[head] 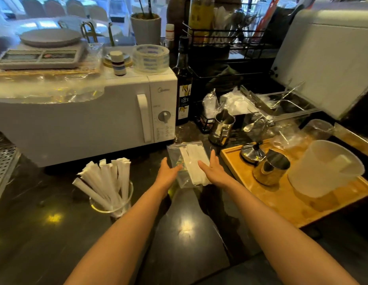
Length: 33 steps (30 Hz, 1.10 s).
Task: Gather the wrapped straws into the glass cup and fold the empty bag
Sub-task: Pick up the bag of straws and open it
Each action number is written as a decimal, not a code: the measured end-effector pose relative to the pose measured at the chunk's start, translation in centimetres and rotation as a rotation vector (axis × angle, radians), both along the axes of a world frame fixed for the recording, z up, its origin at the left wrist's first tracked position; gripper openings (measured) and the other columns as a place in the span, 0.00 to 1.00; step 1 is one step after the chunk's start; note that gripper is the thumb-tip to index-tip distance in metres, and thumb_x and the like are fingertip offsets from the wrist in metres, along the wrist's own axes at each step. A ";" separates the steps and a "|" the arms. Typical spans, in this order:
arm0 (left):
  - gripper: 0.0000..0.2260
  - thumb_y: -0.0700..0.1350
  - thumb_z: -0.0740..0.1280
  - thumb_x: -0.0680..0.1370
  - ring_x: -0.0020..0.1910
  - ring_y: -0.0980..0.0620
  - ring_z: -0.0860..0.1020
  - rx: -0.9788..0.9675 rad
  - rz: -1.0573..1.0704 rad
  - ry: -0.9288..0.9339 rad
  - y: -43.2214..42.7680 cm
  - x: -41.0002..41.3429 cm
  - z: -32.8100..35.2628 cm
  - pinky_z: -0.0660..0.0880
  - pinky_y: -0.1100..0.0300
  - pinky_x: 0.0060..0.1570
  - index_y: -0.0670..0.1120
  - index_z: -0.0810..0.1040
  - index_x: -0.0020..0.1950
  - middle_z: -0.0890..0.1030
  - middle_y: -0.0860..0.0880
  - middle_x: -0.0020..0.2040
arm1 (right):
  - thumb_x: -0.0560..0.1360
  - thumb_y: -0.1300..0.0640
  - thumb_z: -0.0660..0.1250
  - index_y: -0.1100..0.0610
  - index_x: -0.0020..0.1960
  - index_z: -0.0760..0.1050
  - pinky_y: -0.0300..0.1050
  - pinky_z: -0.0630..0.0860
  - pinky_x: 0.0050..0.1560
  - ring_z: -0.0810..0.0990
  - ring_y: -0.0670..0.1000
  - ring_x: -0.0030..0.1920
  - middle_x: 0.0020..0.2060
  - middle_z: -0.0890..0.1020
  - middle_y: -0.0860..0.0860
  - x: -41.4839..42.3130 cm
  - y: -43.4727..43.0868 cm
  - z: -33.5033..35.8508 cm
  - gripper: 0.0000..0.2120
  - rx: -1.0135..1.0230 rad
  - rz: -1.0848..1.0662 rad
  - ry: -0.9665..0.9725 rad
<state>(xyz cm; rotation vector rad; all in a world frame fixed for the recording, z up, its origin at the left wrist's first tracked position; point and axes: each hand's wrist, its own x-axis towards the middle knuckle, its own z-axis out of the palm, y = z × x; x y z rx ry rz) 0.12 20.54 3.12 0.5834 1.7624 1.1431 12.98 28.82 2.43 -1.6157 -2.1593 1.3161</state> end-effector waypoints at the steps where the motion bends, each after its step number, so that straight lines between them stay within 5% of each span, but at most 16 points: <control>1: 0.34 0.44 0.65 0.74 0.71 0.41 0.61 -0.016 0.035 -0.038 0.5 0.0 -0.3 0.64 0.45 0.68 0.46 0.48 0.73 0.56 0.41 0.75 | 0.77 0.44 0.55 0.54 0.73 0.35 0.56 0.49 0.73 0.45 0.59 0.75 0.75 0.43 0.57 0.3 0.4 -0.2 0.37 -0.040 -0.048 0.039; 4: 0.35 0.41 0.66 0.73 0.64 0.41 0.69 -0.037 0.141 -0.139 1.7 0.0 -1.1 0.71 0.47 0.62 0.44 0.48 0.73 0.64 0.39 0.70 | 0.77 0.47 0.56 0.57 0.73 0.36 0.53 0.56 0.71 0.52 0.58 0.74 0.76 0.47 0.56 0.8 1.5 -0.8 0.36 -0.128 -0.152 0.112; 8: 0.31 0.38 0.64 0.75 0.45 0.47 0.76 -0.060 0.144 -0.209 2.9 0.2 -1.8 0.75 0.57 0.39 0.42 0.50 0.72 0.73 0.40 0.54 | 0.76 0.51 0.60 0.61 0.73 0.45 0.53 0.62 0.68 0.61 0.60 0.71 0.74 0.58 0.59 0.8 2.8 -1.3 0.34 -0.130 -0.329 0.172; 12: 0.14 0.36 0.60 0.76 0.34 0.49 0.76 -0.063 0.121 -0.243 3.7 0.6 -2.1 0.75 0.60 0.31 0.34 0.68 0.61 0.78 0.40 0.43 | 0.74 0.56 0.64 0.62 0.72 0.50 0.58 0.69 0.65 0.67 0.62 0.67 0.71 0.63 0.61 0.5 3.7 -1.4 0.34 -0.179 -0.389 0.175; 15: 0.03 0.35 0.63 0.74 0.32 0.49 0.79 -0.056 0.106 -0.330 4.0 0.5 -2.6 0.78 0.59 0.29 0.38 0.75 0.46 0.80 0.43 0.38 | 0.73 0.59 0.66 0.65 0.70 0.54 0.58 0.73 0.60 0.73 0.62 0.62 0.66 0.69 0.63 0.2 4.1 -1.6 0.31 -0.214 -0.363 0.149; 20: 0.08 0.30 0.64 0.70 0.33 0.49 0.78 -0.061 0.131 -0.296 4.2 0.4 -3.3 0.77 0.61 0.23 0.41 0.75 0.34 0.78 0.43 0.35 | 0.72 0.63 0.67 0.64 0.51 0.73 0.49 0.77 0.52 0.79 0.57 0.51 0.57 0.78 0.61 0.2 3.9 -1.4 0.09 -0.318 -0.234 0.119; 24: 0.12 0.27 0.61 0.69 0.33 0.48 0.77 -0.085 0.120 -0.279 4.1 0.2 -3.5 0.79 0.58 0.30 0.41 0.71 0.31 0.75 0.43 0.34 | 0.71 0.65 0.67 0.62 0.44 0.74 0.39 0.76 0.36 0.80 0.53 0.43 0.55 0.80 0.62 0.5 3.4 -1.3 0.03 -0.369 -0.154 0.124; 27: 0.10 0.26 0.59 0.69 0.39 0.46 0.80 -0.078 0.105 -0.374 3.7 0.0 -3.2 0.79 0.55 0.37 0.38 0.72 0.44 0.78 0.40 0.42 | 0.71 0.65 0.67 0.60 0.52 0.74 0.42 0.74 0.43 0.78 0.56 0.53 0.56 0.79 0.58 1.0 3.0 -1.6 0.11 -0.379 -0.118 0.171; 30: 0.21 0.24 0.56 0.67 0.47 0.45 0.79 -0.038 0.081 -0.407 3.4 0.0 -2.8 0.78 0.55 0.39 0.40 0.69 0.58 0.78 0.40 0.51 | 0.70 0.66 0.67 0.57 0.53 0.72 0.46 0.75 0.48 0.76 0.53 0.52 0.56 0.78 0.56 1.3 2.5 -1.3 0.14 -0.353 -0.103 0.225; 33: 0.14 0.28 0.60 0.68 0.48 0.46 0.78 0.012 0.043 -0.338 2.9 -0.2 -2.1 0.77 0.54 0.44 0.41 0.72 0.51 0.78 0.42 0.48 | 0.69 0.67 0.67 0.55 0.52 0.71 0.47 0.76 0.50 0.75 0.53 0.53 0.54 0.77 0.53 1.6 1.9 -0.5 0.15 -0.317 -0.091 0.297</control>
